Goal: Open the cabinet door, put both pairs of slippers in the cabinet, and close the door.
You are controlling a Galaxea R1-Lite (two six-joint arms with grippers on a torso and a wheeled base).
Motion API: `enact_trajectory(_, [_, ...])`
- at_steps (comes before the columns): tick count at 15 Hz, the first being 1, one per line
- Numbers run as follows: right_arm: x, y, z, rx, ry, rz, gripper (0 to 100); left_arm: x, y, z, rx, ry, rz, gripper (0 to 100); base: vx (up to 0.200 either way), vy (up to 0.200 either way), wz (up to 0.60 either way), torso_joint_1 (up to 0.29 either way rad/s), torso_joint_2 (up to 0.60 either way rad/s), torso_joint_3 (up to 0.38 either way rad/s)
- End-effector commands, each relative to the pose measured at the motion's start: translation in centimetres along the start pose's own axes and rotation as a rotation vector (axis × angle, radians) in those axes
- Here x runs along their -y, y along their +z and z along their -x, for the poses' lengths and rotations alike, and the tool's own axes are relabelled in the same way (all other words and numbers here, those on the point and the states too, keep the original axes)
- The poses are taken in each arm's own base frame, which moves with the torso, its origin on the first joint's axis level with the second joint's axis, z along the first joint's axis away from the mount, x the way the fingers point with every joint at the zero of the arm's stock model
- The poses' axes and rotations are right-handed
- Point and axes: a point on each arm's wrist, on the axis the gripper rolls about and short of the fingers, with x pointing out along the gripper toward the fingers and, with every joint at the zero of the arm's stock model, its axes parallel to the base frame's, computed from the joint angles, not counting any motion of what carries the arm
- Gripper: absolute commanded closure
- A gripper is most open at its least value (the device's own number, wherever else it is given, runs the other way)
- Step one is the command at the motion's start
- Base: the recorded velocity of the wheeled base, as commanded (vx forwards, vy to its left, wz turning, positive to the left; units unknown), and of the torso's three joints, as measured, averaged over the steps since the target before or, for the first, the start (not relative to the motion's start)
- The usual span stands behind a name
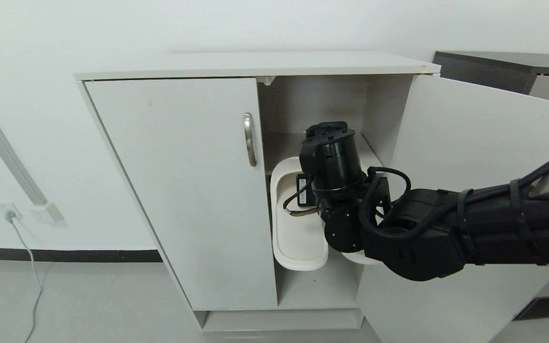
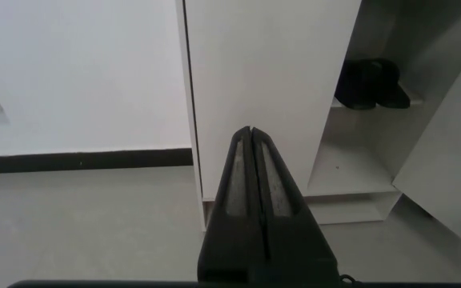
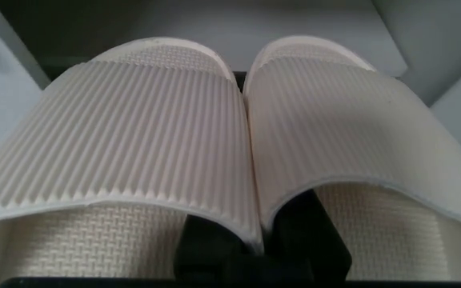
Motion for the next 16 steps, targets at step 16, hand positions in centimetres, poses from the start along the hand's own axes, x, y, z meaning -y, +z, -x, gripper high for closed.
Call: enact_trajectory(16, [0.3, -0.2, -4.9, 0.004, -0.028, 0.022, 100, 0.0, 0.0, 0.0, -0.002, 0.003, 0.003, 100, 0.038, 0.0, 0.0, 0.0, 0.0, 0.0])
